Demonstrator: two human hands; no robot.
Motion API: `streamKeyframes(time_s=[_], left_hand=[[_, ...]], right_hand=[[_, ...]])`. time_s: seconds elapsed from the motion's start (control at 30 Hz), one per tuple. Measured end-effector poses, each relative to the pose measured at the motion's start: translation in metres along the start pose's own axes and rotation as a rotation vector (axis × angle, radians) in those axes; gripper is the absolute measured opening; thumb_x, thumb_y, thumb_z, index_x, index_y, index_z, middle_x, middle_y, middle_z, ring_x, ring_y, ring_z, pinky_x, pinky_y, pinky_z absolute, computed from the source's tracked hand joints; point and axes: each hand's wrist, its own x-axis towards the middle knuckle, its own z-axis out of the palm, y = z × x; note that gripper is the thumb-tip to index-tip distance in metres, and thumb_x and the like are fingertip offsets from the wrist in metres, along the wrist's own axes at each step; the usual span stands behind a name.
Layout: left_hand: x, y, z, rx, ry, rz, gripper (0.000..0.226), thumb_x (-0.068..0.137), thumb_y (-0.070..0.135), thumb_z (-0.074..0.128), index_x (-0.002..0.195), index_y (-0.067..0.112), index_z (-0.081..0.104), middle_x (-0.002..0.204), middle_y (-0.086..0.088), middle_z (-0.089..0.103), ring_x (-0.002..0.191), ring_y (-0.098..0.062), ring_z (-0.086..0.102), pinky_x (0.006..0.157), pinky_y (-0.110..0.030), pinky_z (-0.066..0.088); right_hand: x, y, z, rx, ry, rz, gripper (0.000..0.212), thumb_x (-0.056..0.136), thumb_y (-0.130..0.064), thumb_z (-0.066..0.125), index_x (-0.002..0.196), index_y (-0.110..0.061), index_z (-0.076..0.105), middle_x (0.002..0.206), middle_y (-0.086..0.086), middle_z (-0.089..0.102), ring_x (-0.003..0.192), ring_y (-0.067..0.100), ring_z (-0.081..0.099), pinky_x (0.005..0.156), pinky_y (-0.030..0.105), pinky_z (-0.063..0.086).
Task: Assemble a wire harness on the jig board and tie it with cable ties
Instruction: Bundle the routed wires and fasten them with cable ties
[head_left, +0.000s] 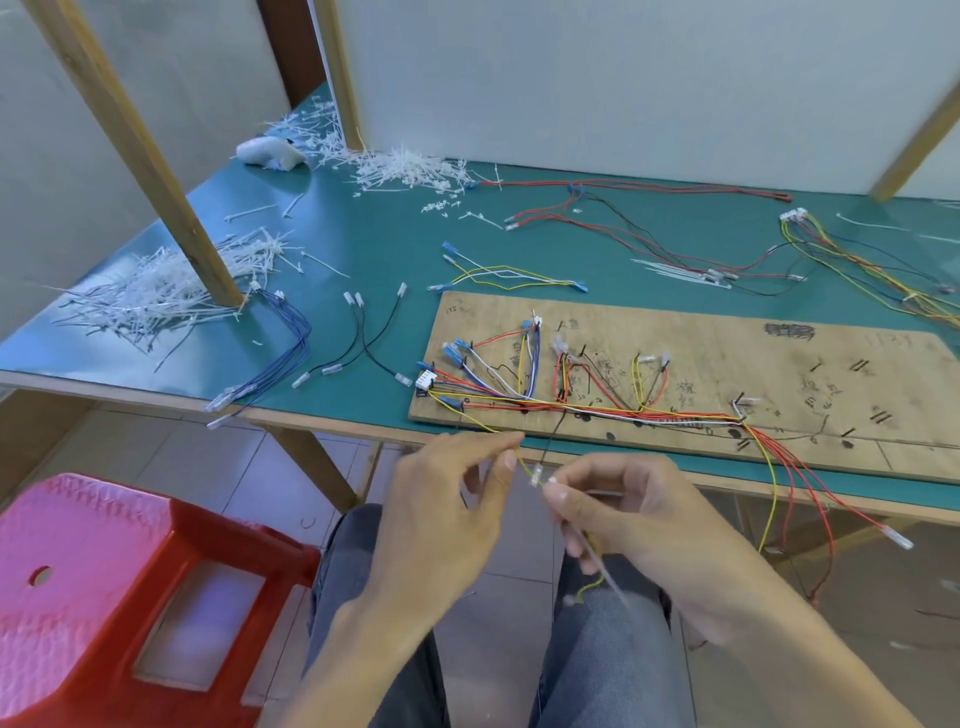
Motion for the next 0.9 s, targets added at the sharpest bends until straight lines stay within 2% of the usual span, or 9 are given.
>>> streamKeyframes(time_s=[0.07,0.17,0.23,0.37,0.43,0.53,0.63,0.8,0.9], left_hand=[[-0.004,0.005,0.008,0.220,-0.011,0.132,0.032,0.104,0.040,0.052,0.130,0.034,0.070,0.116,0.026,0.066,0.103,-0.002,0.055,0.082,-0.019,0.049],[-0.005,0.006,0.022,0.443,-0.039,0.259,0.039,0.106,0.034,0.047,0.141,0.025,0.062,0.130,0.016,0.062,0.110,-0.013,0.048,0.089,-0.026,0.042],[-0.005,0.006,0.030,0.510,-0.050,0.266,0.041,0.105,0.033,0.048,0.144,0.025,0.058,0.137,0.014,0.055,0.115,-0.016,0.046,0.092,-0.030,0.040],[-0.006,0.005,0.039,0.568,-0.055,0.209,0.046,0.105,0.041,0.043,0.149,0.030,0.052,0.145,0.014,0.044,0.118,-0.018,0.042,0.092,-0.032,0.035],[-0.006,0.003,0.042,0.587,-0.056,0.194,0.049,0.106,0.044,0.039,0.153,0.032,0.046,0.147,0.012,0.042,0.116,-0.020,0.041,0.090,-0.034,0.032],[-0.005,0.001,0.044,0.580,-0.055,0.177,0.053,0.108,0.046,0.035,0.160,0.036,0.034,0.152,0.012,0.037,0.114,-0.023,0.042,0.089,-0.037,0.033],[-0.006,-0.002,0.045,0.562,-0.039,0.175,0.057,0.108,0.047,0.034,0.163,0.037,0.024,0.155,0.013,0.034,0.116,-0.023,0.042,0.092,-0.037,0.030],[-0.007,-0.005,0.046,0.545,-0.017,0.146,0.061,0.107,0.047,0.035,0.165,0.034,0.021,0.157,0.012,0.032,0.122,-0.022,0.040,0.097,-0.036,0.028],[-0.005,-0.005,0.046,0.538,-0.017,0.139,0.059,0.108,0.047,0.034,0.165,0.033,0.023,0.158,0.013,0.030,0.125,-0.021,0.039,0.097,-0.035,0.028]], right_hand=[[0.002,-0.001,-0.015,-0.074,0.114,-0.016,0.018,0.088,-0.029,0.079,0.086,-0.010,0.078,0.073,0.011,0.068,0.065,0.023,0.061,0.061,0.030,0.056],[0.010,-0.001,-0.032,-0.135,0.219,-0.035,0.013,0.088,-0.027,0.081,0.087,-0.014,0.081,0.072,0.015,0.073,0.065,0.022,0.066,0.068,0.032,0.061],[0.015,0.002,-0.037,-0.178,0.261,-0.059,0.009,0.090,-0.024,0.081,0.087,-0.016,0.082,0.074,0.015,0.074,0.067,0.020,0.067,0.073,0.035,0.061],[0.021,0.008,-0.042,-0.302,0.323,-0.147,0.006,0.092,-0.028,0.080,0.086,-0.029,0.081,0.074,0.004,0.077,0.070,0.020,0.072,0.071,0.026,0.060],[0.022,0.012,-0.044,-0.354,0.358,-0.189,0.006,0.091,-0.030,0.080,0.086,-0.034,0.081,0.076,-0.002,0.078,0.071,0.017,0.074,0.071,0.026,0.060],[0.024,0.018,-0.044,-0.288,0.418,-0.224,0.002,0.089,-0.033,0.082,0.087,-0.032,0.083,0.075,0.000,0.077,0.070,0.017,0.074,0.074,0.033,0.060],[0.026,0.023,-0.046,-0.201,0.469,-0.252,0.004,0.088,-0.033,0.081,0.087,-0.029,0.084,0.072,0.003,0.076,0.067,0.013,0.071,0.068,0.022,0.056],[0.026,0.027,-0.043,-0.174,0.506,-0.289,0.010,0.086,-0.039,0.081,0.092,-0.031,0.084,0.077,0.005,0.078,0.076,0.025,0.075,0.084,0.045,0.062],[0.027,0.030,-0.041,-0.141,0.530,-0.309,0.013,0.085,-0.042,0.081,0.093,-0.032,0.084,0.079,0.003,0.079,0.077,0.022,0.076,0.085,0.041,0.062]])
